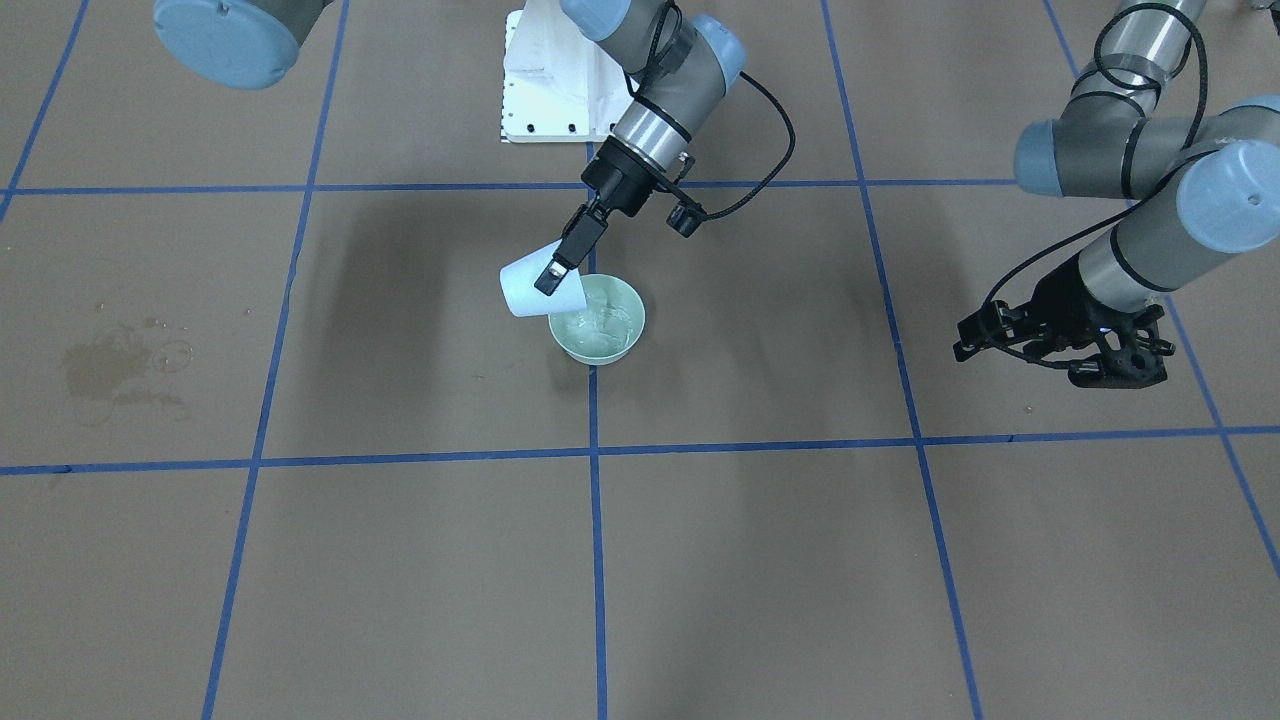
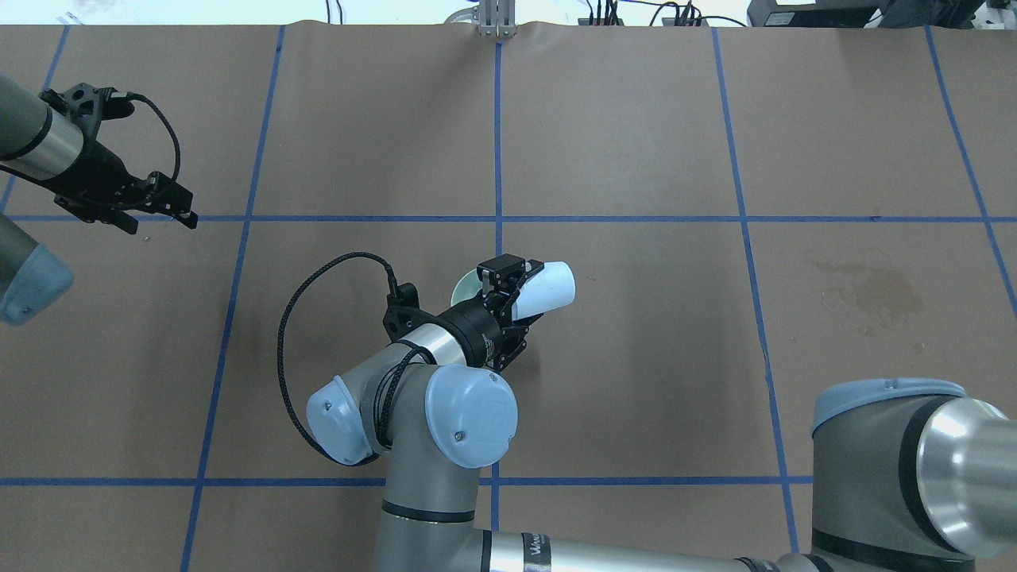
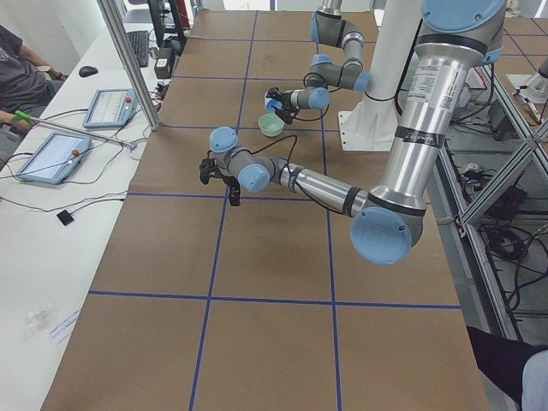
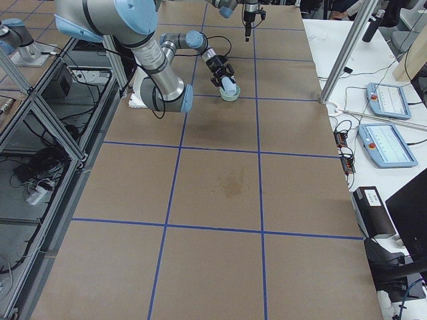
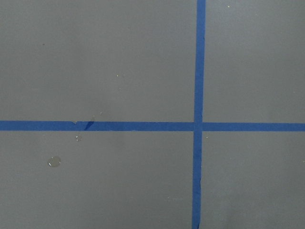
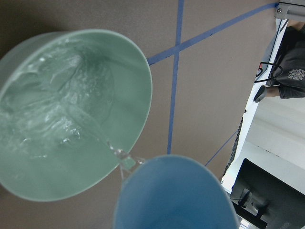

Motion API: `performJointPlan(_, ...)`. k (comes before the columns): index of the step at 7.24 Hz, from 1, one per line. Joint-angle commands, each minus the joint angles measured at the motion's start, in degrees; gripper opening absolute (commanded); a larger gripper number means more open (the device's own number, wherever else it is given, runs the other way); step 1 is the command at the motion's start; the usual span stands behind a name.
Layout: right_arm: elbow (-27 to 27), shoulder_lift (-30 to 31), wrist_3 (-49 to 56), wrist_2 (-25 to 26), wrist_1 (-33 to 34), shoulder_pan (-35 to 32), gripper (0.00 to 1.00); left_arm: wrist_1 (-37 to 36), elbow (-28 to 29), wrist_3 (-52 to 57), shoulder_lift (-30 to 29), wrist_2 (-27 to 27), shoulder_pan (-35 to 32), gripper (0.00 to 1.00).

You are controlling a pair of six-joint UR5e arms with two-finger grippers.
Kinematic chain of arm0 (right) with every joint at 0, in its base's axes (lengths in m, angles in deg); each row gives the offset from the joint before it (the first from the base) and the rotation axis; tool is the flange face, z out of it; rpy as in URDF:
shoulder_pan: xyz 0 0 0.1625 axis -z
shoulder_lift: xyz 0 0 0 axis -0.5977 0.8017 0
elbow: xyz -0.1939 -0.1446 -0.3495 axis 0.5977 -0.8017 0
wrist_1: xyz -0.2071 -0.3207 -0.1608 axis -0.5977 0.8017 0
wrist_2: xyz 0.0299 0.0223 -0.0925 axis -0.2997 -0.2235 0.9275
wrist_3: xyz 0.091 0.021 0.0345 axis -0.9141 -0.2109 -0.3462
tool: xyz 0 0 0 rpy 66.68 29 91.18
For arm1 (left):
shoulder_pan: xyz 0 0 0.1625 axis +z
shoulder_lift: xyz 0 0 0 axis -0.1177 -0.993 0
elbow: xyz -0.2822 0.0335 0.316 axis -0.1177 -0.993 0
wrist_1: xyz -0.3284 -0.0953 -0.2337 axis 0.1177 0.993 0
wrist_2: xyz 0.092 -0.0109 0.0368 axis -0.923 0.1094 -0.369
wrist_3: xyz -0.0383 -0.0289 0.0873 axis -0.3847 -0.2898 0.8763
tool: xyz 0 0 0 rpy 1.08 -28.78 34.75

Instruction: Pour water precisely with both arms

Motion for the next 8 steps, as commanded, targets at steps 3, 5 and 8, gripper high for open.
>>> performJointPlan(3,-0.2,0.06,0.0,0.13,0.41,0.0,0.27,0.09,0.31,0.09,0.0,0.04,0.0,0.99)
performJointPlan(5,0.41,0.07,-1.04,0.3,-0.02,-0.09,0.28,0.97,0.31,0.01,-0.09,0.04,0.0,0.99)
performJointPlan(8,10.83,4.51,-11.39,-2.93,-4.3,-2.27,0.28,1.32,-0.04,-0.26,-0.61,-0.05,0.0,0.99)
